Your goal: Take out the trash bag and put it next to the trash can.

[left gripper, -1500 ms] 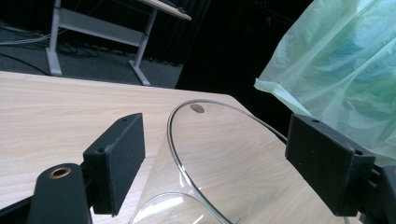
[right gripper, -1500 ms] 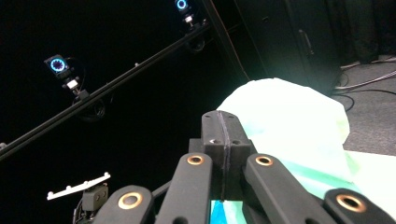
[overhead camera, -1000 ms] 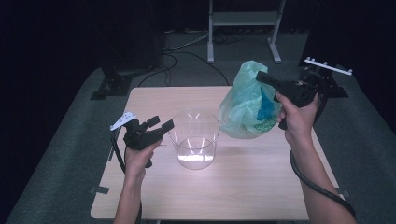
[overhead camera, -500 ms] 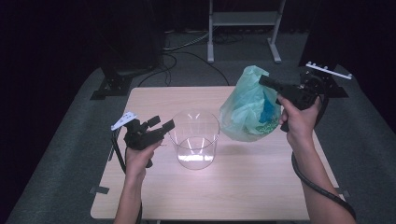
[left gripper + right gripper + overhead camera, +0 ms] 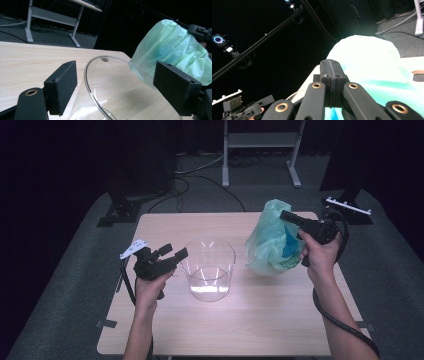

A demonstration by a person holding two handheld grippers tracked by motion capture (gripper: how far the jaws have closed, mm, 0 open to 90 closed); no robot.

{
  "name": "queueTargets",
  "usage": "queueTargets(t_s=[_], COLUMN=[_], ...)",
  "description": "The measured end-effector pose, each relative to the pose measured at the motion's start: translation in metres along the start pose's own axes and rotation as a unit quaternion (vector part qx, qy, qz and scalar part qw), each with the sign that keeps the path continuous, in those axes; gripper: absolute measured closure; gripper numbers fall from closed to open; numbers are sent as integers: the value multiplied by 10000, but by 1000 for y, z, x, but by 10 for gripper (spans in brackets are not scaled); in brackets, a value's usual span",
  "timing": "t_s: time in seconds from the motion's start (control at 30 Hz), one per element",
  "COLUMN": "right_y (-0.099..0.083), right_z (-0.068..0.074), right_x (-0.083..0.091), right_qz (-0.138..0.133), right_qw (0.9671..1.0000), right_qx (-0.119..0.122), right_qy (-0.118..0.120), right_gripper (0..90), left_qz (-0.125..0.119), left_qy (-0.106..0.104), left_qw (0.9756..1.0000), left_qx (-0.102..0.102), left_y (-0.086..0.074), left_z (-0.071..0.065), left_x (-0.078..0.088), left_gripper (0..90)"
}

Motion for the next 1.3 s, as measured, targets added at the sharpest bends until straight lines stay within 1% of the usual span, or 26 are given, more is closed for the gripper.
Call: queueTargets(t_s=[0.17, 0.43, 0.57, 0.67, 0.9, 1.17, 1.3], right_y=[-8, -23, -32, -37, -51, -66, -74], right_z=[-7, -20, -25, -29, -36, -43, -47], right_x=[-4, -11, -15, -18, -24, -32, -34], right_qz=[66, 164, 228, 273, 392, 557, 628], right_qw=[10000, 9997, 9995, 9993, 9987, 9978, 9972], right_qx=[23, -105, -120, -67, -41, -10, -6], right_qy=[-64, -125, -171, -237, -323, -366, -400], right_gripper=[900, 900, 900, 900, 900, 900, 900], left_qz=[-14, 9, -13, -11, -5, 8, 33], left_qy=[7, -2, -17, -28, -27, -39, -53], left_qw=[10000, 10000, 10000, 10000, 10000, 10000, 10000], left_qx=[10, 0, 10, 7, 30, 65, 40], left_y=[0, 0, 1, 1, 0, -1, -2], left_z=[0, 0, -1, -1, 0, 0, -1], left_x=[0, -1, 0, 0, 0, -1, -1], left_gripper=[183, 183, 184, 184, 184, 184, 184])
Point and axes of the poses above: each handheld gripper's, and its own axes: x roughly backward along the jaws, y roughly out of its top, z roughly to its left, the point moved 8 cm from there along -x, roughly forward along the jaws, and after that the axes turned 10 degrees about -z, right-handed, at the moved point
